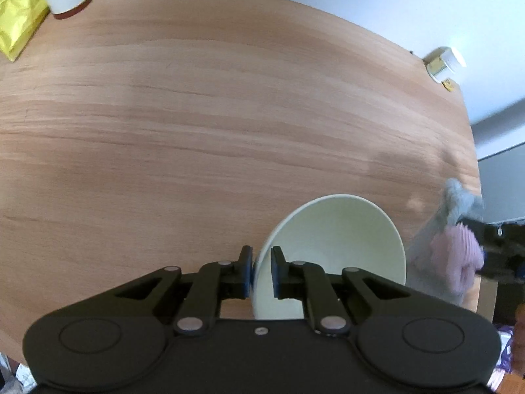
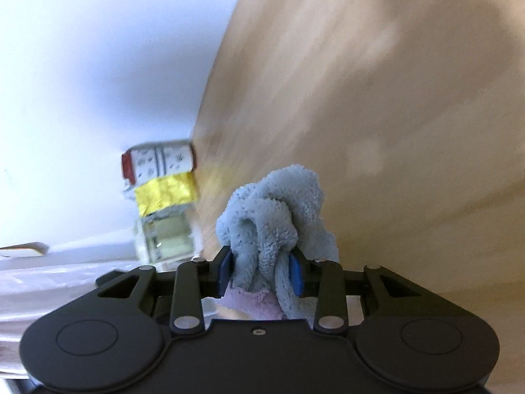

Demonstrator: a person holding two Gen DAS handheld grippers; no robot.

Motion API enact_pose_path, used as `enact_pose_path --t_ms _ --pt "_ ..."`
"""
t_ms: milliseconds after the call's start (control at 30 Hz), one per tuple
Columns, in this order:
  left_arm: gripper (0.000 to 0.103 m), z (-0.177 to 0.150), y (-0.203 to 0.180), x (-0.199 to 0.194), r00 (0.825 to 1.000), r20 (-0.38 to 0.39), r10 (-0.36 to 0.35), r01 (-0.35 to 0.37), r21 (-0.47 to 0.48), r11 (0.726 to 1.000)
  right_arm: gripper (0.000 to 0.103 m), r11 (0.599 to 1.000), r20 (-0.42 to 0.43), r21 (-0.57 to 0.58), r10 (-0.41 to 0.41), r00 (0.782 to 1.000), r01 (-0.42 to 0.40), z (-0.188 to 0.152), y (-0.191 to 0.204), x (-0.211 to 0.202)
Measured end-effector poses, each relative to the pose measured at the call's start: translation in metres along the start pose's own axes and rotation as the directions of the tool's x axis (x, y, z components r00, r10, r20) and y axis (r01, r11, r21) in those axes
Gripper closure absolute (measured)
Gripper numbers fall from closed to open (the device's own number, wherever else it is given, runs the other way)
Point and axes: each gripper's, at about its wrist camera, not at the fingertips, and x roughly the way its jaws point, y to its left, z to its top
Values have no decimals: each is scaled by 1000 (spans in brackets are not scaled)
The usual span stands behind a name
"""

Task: Clean bowl
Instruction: 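Wipe the outer wall near the rim with the cloths in the right gripper, then open the left gripper and release the bowl on the table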

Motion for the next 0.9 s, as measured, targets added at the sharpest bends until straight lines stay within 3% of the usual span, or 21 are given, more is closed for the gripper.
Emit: enact_pose_path --t_ms 100,267,367,400,433,533,567,667,767,833,900 --pt "91 0 1 -5 1000 6 -9 9 -1 1000 62 983 71 -116 -135 988 143 11 21 -16" --pt "85 -5 -4 -11 1000 13 -4 4 33 999 62 915 146 -233 -302 942 329 23 48 -20" --pt "78 -6 -6 -15 1000 12 -4 4 36 999 62 804 190 -337 -452 871 490 19 61 -3" --pt "70 -7 -7 -17 1000 19 2 -2 40 999 62 754 207 -373 -501 840 541 17 65 5" --pt "64 -8 -9 -20 1000 26 9 -10 50 999 62 712 218 -399 -539 814 578 14 66 11" --pt "58 -10 -14 -29 999 47 23 -27 74 997 62 601 253 -448 -625 738 662 6 66 27" --pt "57 -10 -16 -30 998 51 23 -27 77 997 63 578 258 -460 -640 724 674 5 65 32" --pt "48 -11 -21 -38 997 69 34 -40 82 996 61 536 266 -480 -666 697 694 -1 62 43" --pt "41 -13 -25 -42 996 78 53 -60 83 995 54 502 275 -508 -676 684 700 -5 63 47" --pt "23 -15 -28 -45 994 85 67 -73 72 995 50 483 280 -526 -678 679 700 -8 63 46" --pt "19 -16 -31 -48 992 99 78 -84 58 995 46 483 282 -527 -676 680 699 -9 62 42"
